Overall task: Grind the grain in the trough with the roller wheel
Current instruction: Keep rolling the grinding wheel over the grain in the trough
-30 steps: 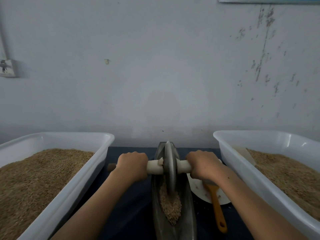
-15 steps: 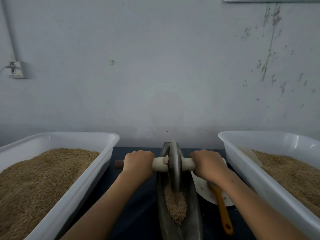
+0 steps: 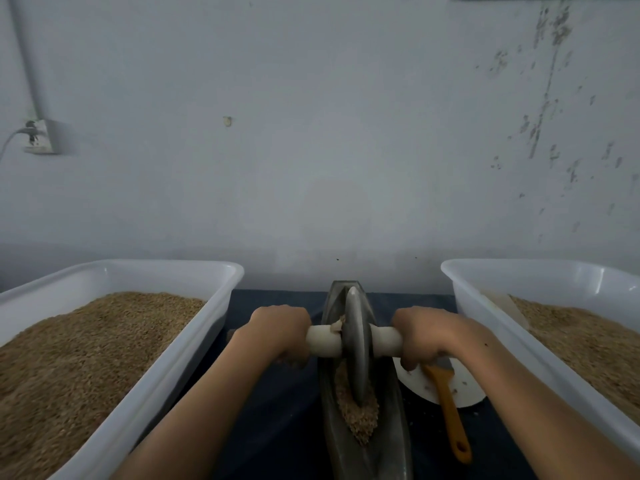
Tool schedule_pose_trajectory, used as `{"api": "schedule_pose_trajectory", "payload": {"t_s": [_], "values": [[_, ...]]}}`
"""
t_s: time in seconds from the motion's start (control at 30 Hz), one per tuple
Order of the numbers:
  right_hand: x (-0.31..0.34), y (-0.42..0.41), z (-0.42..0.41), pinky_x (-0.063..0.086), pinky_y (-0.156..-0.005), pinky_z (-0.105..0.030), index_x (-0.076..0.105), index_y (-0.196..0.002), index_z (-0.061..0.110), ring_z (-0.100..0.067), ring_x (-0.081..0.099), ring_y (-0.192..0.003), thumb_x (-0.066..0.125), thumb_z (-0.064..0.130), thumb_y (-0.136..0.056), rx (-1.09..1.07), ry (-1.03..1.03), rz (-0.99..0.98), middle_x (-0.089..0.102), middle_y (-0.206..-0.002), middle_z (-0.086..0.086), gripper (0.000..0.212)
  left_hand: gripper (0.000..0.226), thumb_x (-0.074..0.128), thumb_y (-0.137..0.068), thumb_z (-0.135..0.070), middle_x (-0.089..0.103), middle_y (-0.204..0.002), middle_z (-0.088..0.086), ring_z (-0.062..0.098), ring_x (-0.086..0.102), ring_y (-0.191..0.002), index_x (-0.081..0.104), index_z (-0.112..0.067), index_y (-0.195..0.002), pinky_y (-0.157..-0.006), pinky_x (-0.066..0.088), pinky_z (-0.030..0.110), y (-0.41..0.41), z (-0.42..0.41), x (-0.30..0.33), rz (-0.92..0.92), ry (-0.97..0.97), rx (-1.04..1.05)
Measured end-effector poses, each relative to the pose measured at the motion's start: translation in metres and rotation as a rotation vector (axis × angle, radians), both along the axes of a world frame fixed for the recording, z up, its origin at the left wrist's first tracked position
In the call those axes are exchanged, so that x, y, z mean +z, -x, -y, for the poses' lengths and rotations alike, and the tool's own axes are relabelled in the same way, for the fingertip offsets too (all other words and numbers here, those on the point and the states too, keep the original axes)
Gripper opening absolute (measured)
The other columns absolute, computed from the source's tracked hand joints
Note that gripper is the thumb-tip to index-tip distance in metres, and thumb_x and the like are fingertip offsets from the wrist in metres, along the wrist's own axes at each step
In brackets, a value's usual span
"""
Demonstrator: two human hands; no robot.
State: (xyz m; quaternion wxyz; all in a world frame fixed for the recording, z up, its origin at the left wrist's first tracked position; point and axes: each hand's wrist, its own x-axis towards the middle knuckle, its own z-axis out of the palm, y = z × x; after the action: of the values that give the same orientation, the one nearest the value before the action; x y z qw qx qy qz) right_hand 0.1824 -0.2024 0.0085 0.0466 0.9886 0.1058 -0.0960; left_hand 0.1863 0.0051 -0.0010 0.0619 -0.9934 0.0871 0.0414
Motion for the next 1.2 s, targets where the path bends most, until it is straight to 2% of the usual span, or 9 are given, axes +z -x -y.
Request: {"api": "schedule_pose_trajectory", "payload": {"t_s": [0.1,0.3,0.4,0.53,0.63,0.8,0.93,1.03,1.2], "values": [[-0.003,-0.003,-0.001,0.037,-0.059,-0.026,0.059,-0.110,0.017,-0.018,0.057,-0.080,0.066,0.022,-0.082,0.019,0.032,0.151,0.060,-0.094,-0.001,0.029,0.041,0.068,-0.080,-0.030,0.062,-0.105,0.002,0.019,0.056,-0.089,0.055,-0.017,-0.117,-0.072,0.039,0.031,-0.002,0.003,-0.003,0.125,-0.011,0.017],[-0.013,-0.008,-0.004,0.037,-0.070,-0.028,0.060,-0.107,0.021,-0.020,0.061,-0.092,0.058,0.017,-0.086,0.018,-0.021,0.391,0.065,-0.103,-0.001,0.021,0.027,0.058,-0.087,-0.027,0.062,-0.107,0.002,0.020,0.059,-0.097,0.056,-0.020,-0.113,-0.072,0.037,0.029,-0.003,0.006,-0.012,0.359,0.032,0.021],[-0.009,-0.008,-0.002,0.035,-0.066,-0.027,0.060,-0.111,0.019,-0.020,0.061,-0.089,0.061,0.019,-0.085,0.040,0.014,0.311,0.064,-0.100,-0.002,0.025,0.034,0.061,-0.086,-0.028,0.062,-0.110,0.003,0.020,0.059,-0.099,0.055,-0.018,-0.118,-0.076,0.039,0.030,-0.003,0.004,-0.009,0.272,0.008,0.005],[-0.002,-0.005,0.001,0.036,-0.053,-0.023,0.059,-0.109,0.017,-0.014,0.056,-0.073,0.070,0.023,-0.079,0.019,0.020,0.040,0.055,-0.082,0.004,0.033,0.045,0.070,-0.080,-0.030,0.063,-0.109,0.003,0.019,0.057,-0.094,0.055,-0.016,-0.120,-0.073,0.039,0.030,0.001,0.001,-0.001,0.065,-0.016,-0.009],[-0.003,-0.006,0.002,0.041,-0.054,-0.021,0.059,-0.108,0.016,-0.012,0.058,-0.071,0.072,0.022,-0.077,-0.006,-0.014,-0.034,0.059,-0.084,0.002,0.034,0.048,0.071,-0.078,-0.030,0.063,-0.109,0.003,0.018,0.057,-0.092,0.055,-0.017,-0.121,-0.074,0.040,0.030,0.002,0.000,0.000,-0.007,0.001,-0.011],[-0.006,-0.009,0.001,0.035,-0.053,-0.023,0.060,-0.108,0.017,-0.013,0.054,-0.070,0.069,0.022,-0.080,0.015,0.006,0.114,0.055,-0.080,0.004,0.030,0.042,0.067,-0.082,-0.030,0.061,-0.107,0.003,0.018,0.056,-0.091,0.054,-0.016,-0.119,-0.073,0.039,0.030,0.000,0.003,-0.004,0.134,-0.013,0.000],[-0.014,-0.011,-0.004,0.034,-0.066,-0.028,0.060,-0.103,0.020,-0.021,0.059,-0.085,0.059,0.017,-0.085,-0.004,-0.028,0.382,0.064,-0.098,-0.001,0.019,0.029,0.059,-0.088,-0.028,0.061,-0.108,0.002,0.021,0.059,-0.098,0.054,-0.020,-0.115,-0.073,0.036,0.030,-0.005,0.006,-0.011,0.348,0.016,0.004],[-0.018,-0.011,-0.004,0.035,-0.070,-0.029,0.060,-0.103,0.022,-0.023,0.061,-0.094,0.056,0.017,-0.086,-0.015,-0.066,0.433,0.065,-0.103,-0.002,0.018,0.024,0.055,-0.090,-0.030,0.062,-0.104,0.000,0.018,0.059,-0.094,0.052,-0.021,-0.111,-0.071,0.036,0.027,-0.004,0.007,-0.018,0.496,0.040,-0.021],[-0.008,-0.006,0.000,0.039,-0.068,-0.029,0.060,-0.112,0.017,-0.022,0.062,-0.092,0.062,0.019,-0.084,0.024,0.011,0.253,0.065,-0.104,-0.004,0.028,0.036,0.064,-0.085,-0.030,0.062,-0.109,0.002,0.019,0.059,-0.098,0.054,-0.019,-0.117,-0.074,0.038,0.029,-0.006,0.002,-0.010,0.266,-0.001,-0.047]]}}
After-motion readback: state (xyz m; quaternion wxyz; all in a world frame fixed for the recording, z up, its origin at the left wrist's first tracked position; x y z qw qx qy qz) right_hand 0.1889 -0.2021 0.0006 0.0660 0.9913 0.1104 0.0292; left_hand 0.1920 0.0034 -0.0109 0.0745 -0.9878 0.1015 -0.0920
